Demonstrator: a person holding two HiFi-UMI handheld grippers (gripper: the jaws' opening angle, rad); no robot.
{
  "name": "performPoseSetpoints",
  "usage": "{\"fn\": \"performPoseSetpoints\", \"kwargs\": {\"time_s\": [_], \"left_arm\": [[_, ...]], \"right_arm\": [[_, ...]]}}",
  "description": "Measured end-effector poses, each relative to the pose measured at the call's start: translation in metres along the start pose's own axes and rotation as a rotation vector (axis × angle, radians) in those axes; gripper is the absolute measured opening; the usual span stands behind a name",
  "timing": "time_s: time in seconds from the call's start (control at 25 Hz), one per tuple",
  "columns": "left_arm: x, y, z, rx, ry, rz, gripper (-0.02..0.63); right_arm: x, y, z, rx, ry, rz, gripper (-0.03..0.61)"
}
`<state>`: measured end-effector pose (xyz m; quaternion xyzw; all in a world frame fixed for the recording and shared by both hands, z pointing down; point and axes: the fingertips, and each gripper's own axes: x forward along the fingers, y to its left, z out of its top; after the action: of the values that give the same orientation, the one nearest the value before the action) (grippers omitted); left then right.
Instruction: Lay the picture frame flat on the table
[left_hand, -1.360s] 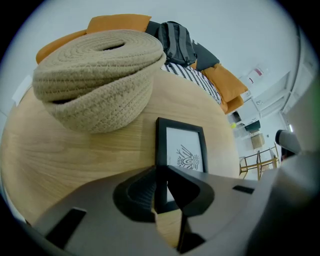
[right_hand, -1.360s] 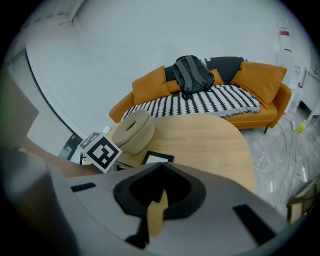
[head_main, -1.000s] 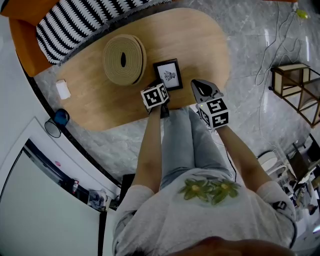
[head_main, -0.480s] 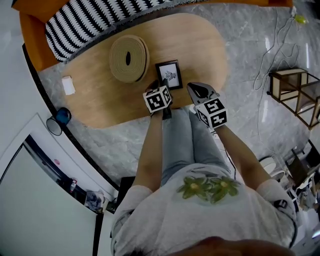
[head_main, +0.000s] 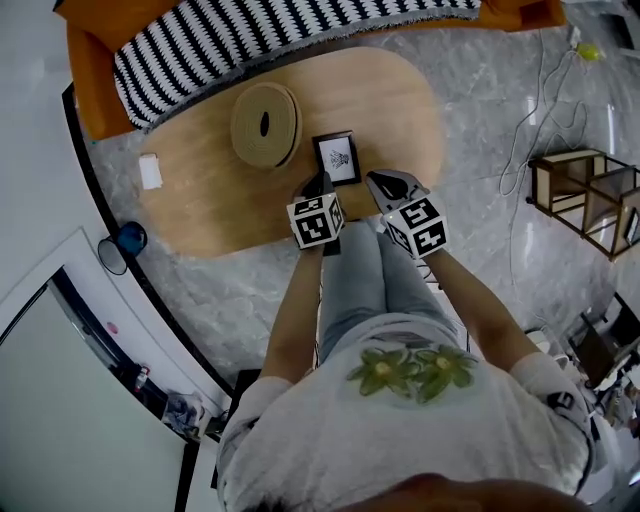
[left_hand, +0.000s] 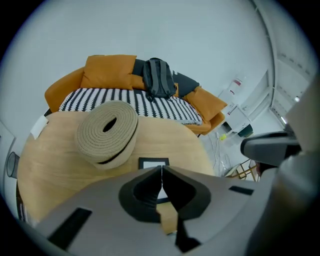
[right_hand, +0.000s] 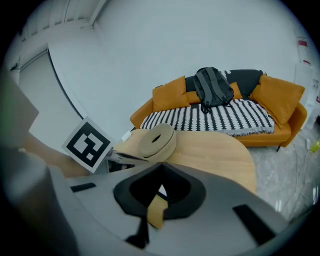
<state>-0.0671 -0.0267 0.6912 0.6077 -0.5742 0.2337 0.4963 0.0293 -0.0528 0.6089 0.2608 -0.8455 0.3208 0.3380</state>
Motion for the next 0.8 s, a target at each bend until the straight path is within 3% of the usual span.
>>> {"fn": "performPoseSetpoints", "kwargs": {"time_s": [0.48, 0.8], "left_arm": [[-0.063, -0.022, 0.018, 0.033, -0.063, -0.039, 0.017], [-0.097, -0.042, 0.007, 0.072, -0.080, -0.062, 0.017]], "right_arm": [[-0.041, 0.025, 0.014, -0.049, -0.005, 0.001, 0.006], [-0.066, 0.044, 0.011, -0.076, -0.018, -0.005, 0.006]]}}
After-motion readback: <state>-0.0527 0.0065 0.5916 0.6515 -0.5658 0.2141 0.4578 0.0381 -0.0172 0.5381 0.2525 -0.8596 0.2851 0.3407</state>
